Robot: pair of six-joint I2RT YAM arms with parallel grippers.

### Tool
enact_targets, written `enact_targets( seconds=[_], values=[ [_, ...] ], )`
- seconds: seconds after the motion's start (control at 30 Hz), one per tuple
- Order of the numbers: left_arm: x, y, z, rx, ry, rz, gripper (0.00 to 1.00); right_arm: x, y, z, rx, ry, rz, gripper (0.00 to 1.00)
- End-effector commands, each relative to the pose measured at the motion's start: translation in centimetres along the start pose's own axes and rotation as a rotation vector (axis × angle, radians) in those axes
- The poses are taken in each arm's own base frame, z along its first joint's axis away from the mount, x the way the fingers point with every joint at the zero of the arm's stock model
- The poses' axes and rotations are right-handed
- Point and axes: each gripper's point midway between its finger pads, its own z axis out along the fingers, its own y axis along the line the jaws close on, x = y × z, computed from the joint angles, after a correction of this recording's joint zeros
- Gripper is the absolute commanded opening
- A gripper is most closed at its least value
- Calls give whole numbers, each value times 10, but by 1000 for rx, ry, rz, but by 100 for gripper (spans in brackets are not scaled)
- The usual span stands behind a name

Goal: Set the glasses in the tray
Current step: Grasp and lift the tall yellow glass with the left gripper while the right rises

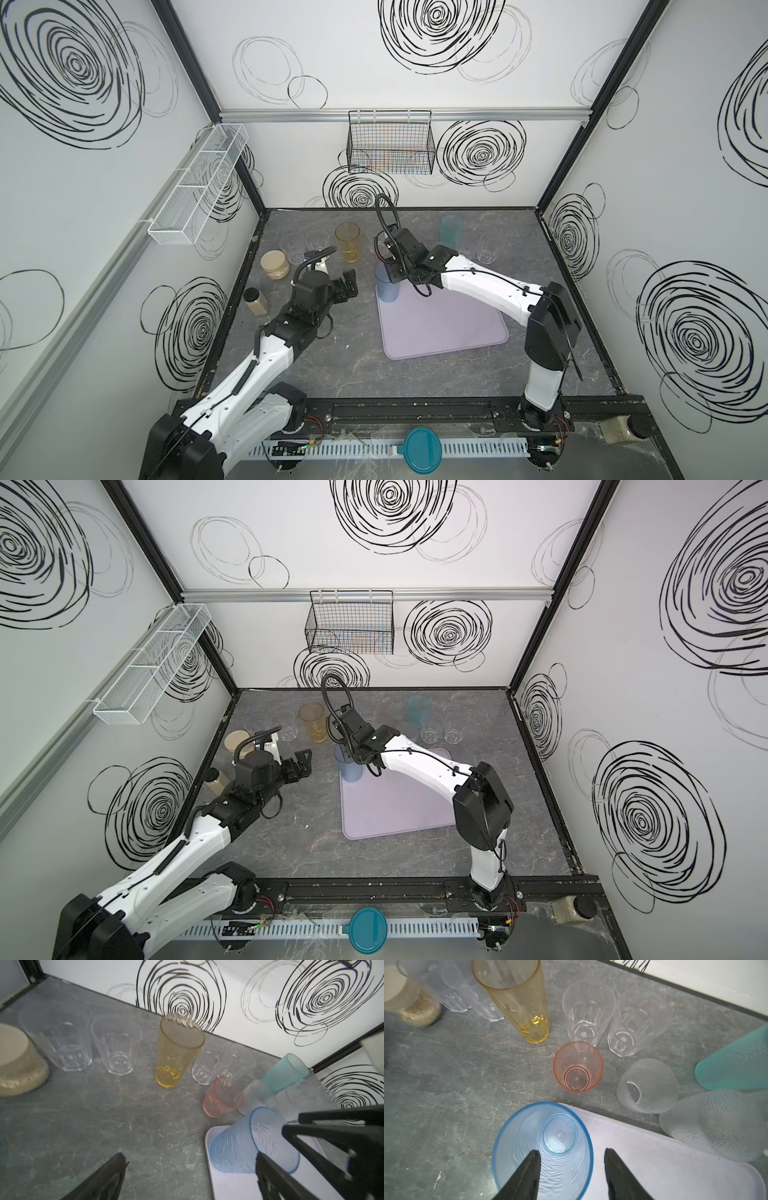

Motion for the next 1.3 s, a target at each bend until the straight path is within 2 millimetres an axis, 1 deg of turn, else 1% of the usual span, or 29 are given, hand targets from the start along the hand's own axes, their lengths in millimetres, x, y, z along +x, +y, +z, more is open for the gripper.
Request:
enact_targets(
  seconds=[0.0, 0.07, 0.17, 0.2, 0.27, 0.3, 0.4, 0.47, 0.6, 0.73, 0.8, 0.97, 1.13, 1.27],
  values=[
    [-35, -7, 7, 36, 5, 85, 97, -14, 0, -46, -59, -83, 29, 59],
    [-53, -7, 20, 42, 32, 97, 93, -6, -3, -56, -81, -109, 39, 61],
    [-69, -2, 51, 24, 103, 148, 89, 10, -15, -65, -89, -171, 89, 62],
    [-76, 2, 61, 23, 126, 152, 85, 15, -20, -68, -91, -183, 103, 62],
    [-86, 9, 81, 31, 176, 130, 77, 24, -28, -70, -77, -176, 117, 62],
    [-92, 11, 90, 34, 186, 124, 76, 31, -31, -69, -66, -168, 119, 62],
    [-101, 15, 112, -16, 186, 158, 76, 48, -42, -65, -42, -144, 128, 63],
    [-98, 20, 126, -46, 203, 180, 76, 58, -48, -61, -39, -128, 145, 63],
    [-79, 32, 151, -79, 287, 199, 74, 74, -55, -54, -50, -92, 161, 63],
    [-71, 37, 160, -90, 306, 202, 73, 85, -65, -47, -17, -67, 162, 63],
    [-68, 38, 165, -89, 315, 198, 70, 90, -69, -43, -4, -53, 169, 63],
    [-60, 44, 180, -112, 336, 199, 66, 94, -65, -35, -34, -25, 187, 63],
    [-60, 49, 196, -151, 343, 231, 58, 98, -62, -27, -30, 31, 181, 63],
    [-61, 52, 204, -214, 334, 299, 47, 107, -63, -20, -17, 81, 182, 63]
  ],
)
